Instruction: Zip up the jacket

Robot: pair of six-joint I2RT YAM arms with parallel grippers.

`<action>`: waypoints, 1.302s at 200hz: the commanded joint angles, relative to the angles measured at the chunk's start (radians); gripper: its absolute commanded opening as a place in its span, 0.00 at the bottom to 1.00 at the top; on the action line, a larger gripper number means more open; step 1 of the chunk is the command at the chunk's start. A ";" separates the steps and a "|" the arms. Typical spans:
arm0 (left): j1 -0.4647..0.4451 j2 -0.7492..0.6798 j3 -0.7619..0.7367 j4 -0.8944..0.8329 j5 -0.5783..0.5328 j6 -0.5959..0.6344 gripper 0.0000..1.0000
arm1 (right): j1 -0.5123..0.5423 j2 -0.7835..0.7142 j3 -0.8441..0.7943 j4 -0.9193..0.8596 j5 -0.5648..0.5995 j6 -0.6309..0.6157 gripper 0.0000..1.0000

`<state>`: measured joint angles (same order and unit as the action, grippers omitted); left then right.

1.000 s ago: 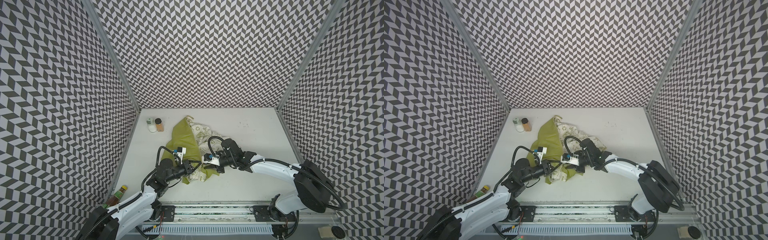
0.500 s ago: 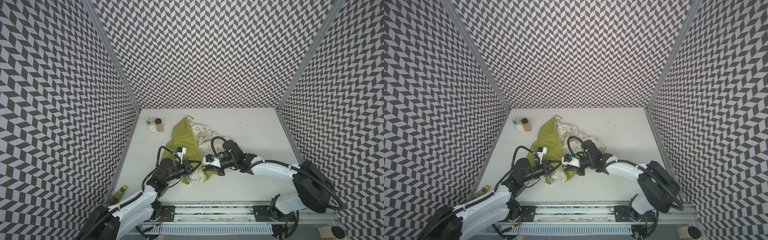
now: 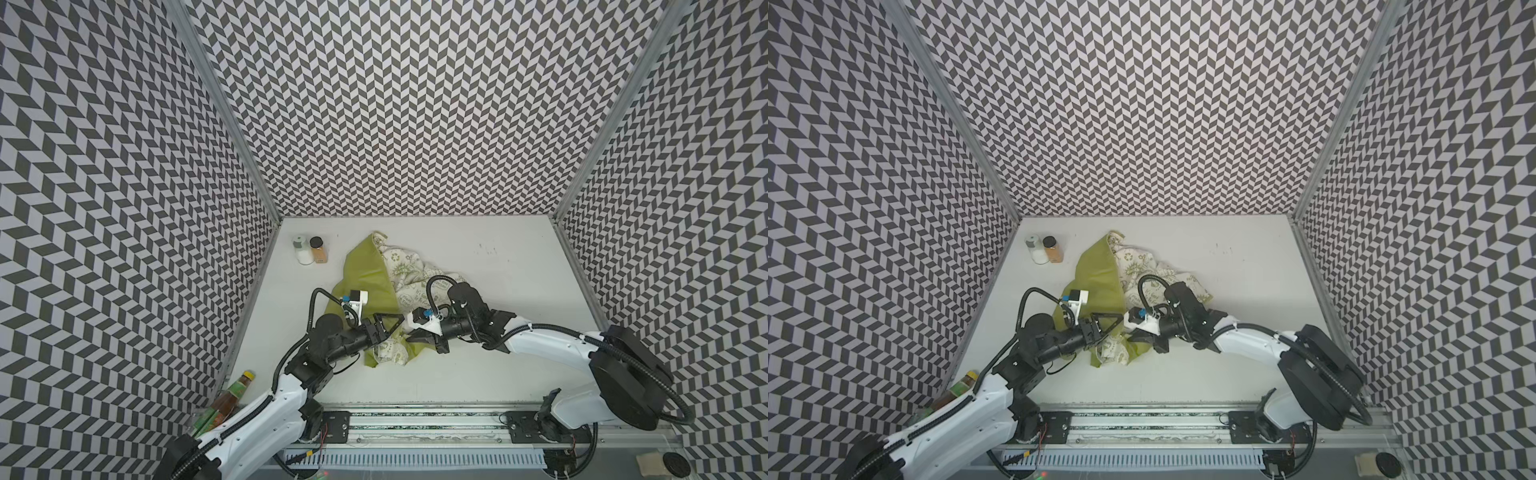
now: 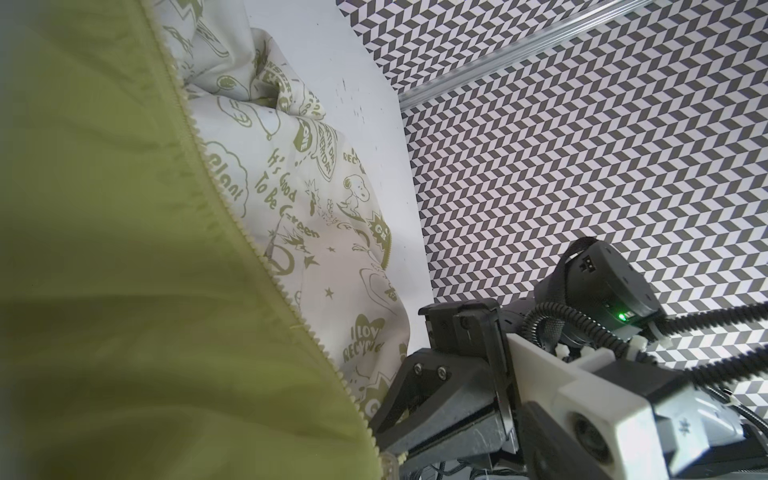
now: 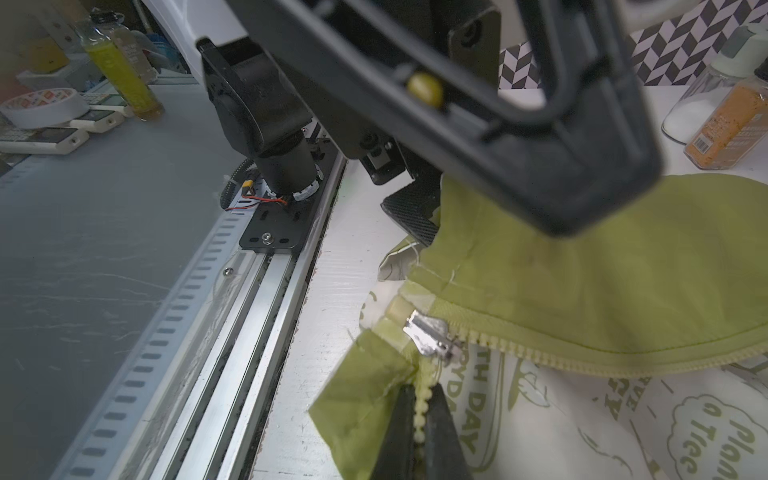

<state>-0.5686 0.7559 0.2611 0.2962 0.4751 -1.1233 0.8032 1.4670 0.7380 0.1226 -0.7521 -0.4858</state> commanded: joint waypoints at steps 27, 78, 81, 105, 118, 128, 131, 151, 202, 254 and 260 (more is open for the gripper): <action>-0.006 0.013 0.013 -0.089 0.008 -0.015 0.76 | 0.010 0.017 0.018 0.069 0.001 0.010 0.04; -0.073 0.030 0.018 -0.006 -0.011 -0.081 0.67 | 0.013 0.018 0.015 0.081 0.008 0.013 0.04; -0.078 0.036 0.021 -0.008 -0.013 -0.078 0.67 | 0.012 0.017 0.014 0.082 0.008 0.014 0.04; -0.103 0.061 0.030 -0.002 -0.030 -0.078 0.58 | 0.014 0.014 0.015 0.082 0.005 0.016 0.04; -0.103 0.067 0.029 0.005 -0.035 -0.079 0.49 | 0.014 0.011 0.011 0.085 0.005 0.020 0.04; -0.103 0.070 0.030 0.004 -0.042 -0.079 0.42 | 0.015 0.007 0.007 0.087 0.005 0.020 0.04; -0.104 0.069 0.030 0.004 -0.044 -0.079 0.40 | 0.016 0.007 0.005 0.088 0.005 0.022 0.04; -0.103 0.068 0.026 0.007 -0.061 -0.084 0.31 | 0.016 0.005 -0.002 0.088 0.009 0.023 0.04; -0.100 0.048 0.009 0.014 -0.087 -0.087 0.16 | 0.016 0.004 -0.015 0.096 0.016 0.028 0.08; -0.094 0.039 -0.006 0.039 -0.081 -0.074 0.07 | 0.014 -0.020 -0.016 0.104 0.019 0.071 0.22; -0.094 0.039 -0.008 0.046 -0.080 -0.070 0.05 | 0.013 -0.029 -0.018 0.111 0.021 0.089 0.27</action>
<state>-0.6674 0.8093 0.2623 0.2878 0.4015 -1.2053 0.8116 1.4738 0.7338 0.1696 -0.7280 -0.4328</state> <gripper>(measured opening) 0.139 0.194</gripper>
